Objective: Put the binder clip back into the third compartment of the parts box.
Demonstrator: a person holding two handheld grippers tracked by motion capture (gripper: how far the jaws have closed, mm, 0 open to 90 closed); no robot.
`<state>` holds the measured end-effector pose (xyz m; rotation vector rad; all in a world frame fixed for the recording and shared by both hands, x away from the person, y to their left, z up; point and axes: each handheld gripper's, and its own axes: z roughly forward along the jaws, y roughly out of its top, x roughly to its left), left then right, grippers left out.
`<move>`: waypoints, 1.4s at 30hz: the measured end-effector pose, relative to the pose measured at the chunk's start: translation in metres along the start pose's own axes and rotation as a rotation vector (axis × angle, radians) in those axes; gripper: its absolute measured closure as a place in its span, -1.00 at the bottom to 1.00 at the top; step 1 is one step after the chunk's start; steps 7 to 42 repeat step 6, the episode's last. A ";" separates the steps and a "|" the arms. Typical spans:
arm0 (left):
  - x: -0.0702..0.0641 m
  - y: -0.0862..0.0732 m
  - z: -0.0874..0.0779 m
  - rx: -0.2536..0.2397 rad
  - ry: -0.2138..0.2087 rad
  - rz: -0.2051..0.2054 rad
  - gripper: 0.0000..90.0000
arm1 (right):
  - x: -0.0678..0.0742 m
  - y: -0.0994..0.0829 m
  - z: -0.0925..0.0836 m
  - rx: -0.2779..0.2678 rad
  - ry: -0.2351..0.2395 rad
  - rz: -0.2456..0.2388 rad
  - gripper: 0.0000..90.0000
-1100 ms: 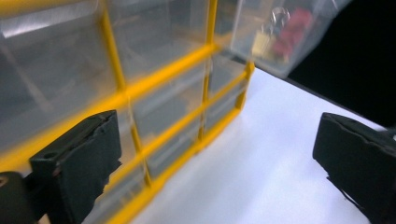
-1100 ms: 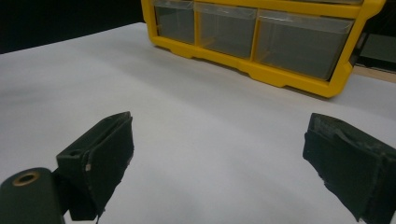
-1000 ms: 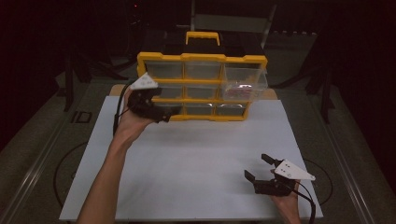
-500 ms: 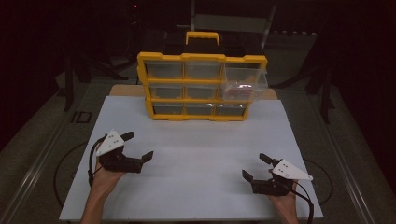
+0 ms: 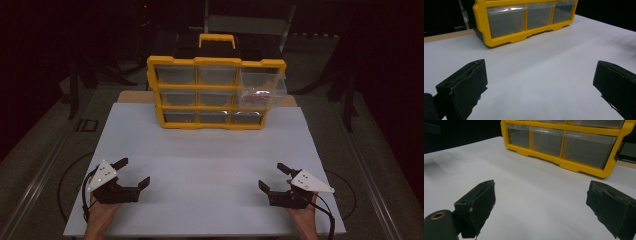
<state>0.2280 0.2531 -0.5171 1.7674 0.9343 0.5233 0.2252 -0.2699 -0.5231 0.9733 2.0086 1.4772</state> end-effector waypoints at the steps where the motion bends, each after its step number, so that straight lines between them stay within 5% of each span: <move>1: 0.000 0.000 0.000 0.000 0.000 0.000 -1.00 | 0.000 0.000 0.000 0.000 0.000 0.000 -0.82; 42: 0.000 0.001 -0.002 -0.020 0.010 -0.008 -1.00 | -0.001 -0.001 0.000 0.002 -0.009 0.000 -0.82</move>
